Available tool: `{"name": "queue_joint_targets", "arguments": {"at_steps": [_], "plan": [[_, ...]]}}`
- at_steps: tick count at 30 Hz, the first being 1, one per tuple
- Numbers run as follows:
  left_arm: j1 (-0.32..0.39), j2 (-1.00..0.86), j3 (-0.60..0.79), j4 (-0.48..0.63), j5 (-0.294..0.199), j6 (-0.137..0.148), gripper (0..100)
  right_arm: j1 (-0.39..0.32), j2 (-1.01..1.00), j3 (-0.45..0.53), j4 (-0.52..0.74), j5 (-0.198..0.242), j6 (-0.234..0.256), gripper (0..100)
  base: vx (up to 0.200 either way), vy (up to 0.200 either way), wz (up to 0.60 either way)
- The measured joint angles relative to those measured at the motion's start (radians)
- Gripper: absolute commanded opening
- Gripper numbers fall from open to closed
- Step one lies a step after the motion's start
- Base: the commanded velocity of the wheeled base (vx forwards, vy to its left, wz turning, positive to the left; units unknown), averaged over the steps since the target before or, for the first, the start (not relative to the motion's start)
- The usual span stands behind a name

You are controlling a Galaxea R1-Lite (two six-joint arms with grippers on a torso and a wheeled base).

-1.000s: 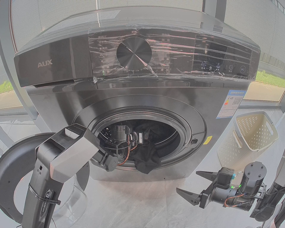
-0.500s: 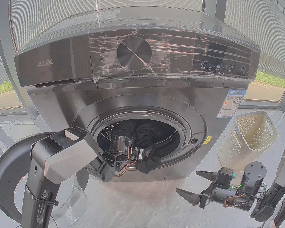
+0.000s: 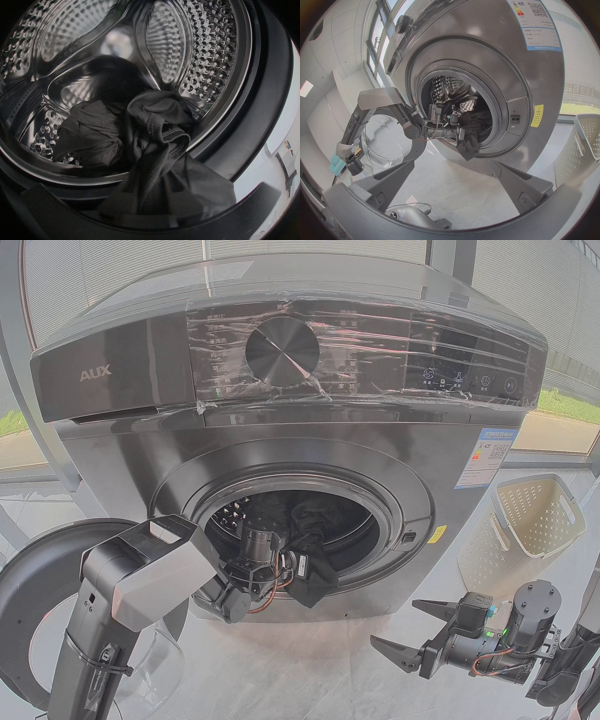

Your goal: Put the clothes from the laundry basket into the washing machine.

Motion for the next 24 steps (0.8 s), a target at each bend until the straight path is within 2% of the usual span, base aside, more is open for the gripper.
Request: {"name": "queue_joint_targets", "arguments": {"at_steps": [4, 11, 17, 23, 24], "plan": [[0.001, 0.005, -0.027, -0.003, 0.007, -0.007, 0, 0.000, 0.000, 0.000, 0.000, 0.000, 0.000, 100, 0.000, 0.000, 0.00], [0.013, 0.009, -0.157, -0.023, 0.056, -0.022, 0, 0.000, 0.000, -0.001, 0.000, 0.001, 0.000, 100, 0.000, 0.000, 0.00], [0.032, 0.029, -0.287, -0.036, 0.097, -0.025, 0, 0.000, 0.000, -0.001, 0.000, 0.002, 0.000, 100, 0.000, 0.000, 0.00], [0.045, 0.059, -0.345, -0.039, 0.111, -0.026, 0, -0.001, 0.000, -0.001, 0.000, 0.002, 0.000, 100, 0.000, 0.000, 0.00], [0.045, 0.062, -0.349, -0.038, 0.111, -0.026, 100, -0.002, 0.000, -0.001, 0.000, 0.002, 0.000, 100, 0.000, 0.000, 0.00]]}}
